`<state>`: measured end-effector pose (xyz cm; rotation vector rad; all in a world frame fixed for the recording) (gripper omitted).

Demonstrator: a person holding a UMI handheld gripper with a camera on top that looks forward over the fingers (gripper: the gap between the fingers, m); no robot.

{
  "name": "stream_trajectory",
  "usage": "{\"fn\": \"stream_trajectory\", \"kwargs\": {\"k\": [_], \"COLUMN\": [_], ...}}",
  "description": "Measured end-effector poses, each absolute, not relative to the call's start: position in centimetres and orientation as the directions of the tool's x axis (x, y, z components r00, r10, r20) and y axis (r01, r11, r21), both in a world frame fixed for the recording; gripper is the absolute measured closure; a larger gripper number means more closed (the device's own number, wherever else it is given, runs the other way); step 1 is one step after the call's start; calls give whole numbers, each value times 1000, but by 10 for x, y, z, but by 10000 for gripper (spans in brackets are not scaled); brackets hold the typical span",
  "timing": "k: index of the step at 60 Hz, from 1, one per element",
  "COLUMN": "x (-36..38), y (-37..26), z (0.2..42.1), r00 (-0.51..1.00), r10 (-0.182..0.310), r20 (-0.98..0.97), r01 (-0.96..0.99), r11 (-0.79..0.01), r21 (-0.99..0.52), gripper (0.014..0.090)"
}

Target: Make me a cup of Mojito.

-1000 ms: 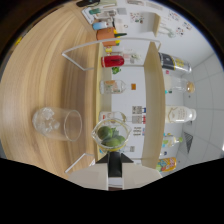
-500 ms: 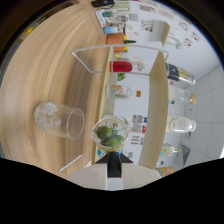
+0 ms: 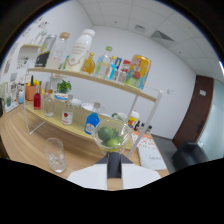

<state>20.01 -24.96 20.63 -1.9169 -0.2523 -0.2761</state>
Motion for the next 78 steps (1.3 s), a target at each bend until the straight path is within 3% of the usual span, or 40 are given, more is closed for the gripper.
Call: {"fn": "stream_trajectory", "kwargs": {"k": [9,20,31,43,47,51,55,57,65,73,78], "x": [246,263,269,269,275,277,284,283,259,198,160], "y": [-263,-277,-282,-280,-280,-280,-281,-281,-281,-288,-294], "z": [118,45,2,-1,0,7,19,28,91,149,167], "r00": [986,999,1000,1000,1000,999,996,995,992,997,997], "r10": [-8,-9,-10,3,-13,-14,-32,-33,-40,0,12], "r20": [167,44,-17,-29,1,29,78,95,118,76,74], "r01": [138,27,-19,-18,-9,10,34,47,75,68,72], "r11": [-524,-661,-712,-716,-721,-710,-695,-680,-566,-446,-413], "r21": [-840,-750,-702,-698,-693,-704,-718,-732,-821,-892,-908], "gripper": [888,888,888,861,671,563,257,189,188,190,187]}}
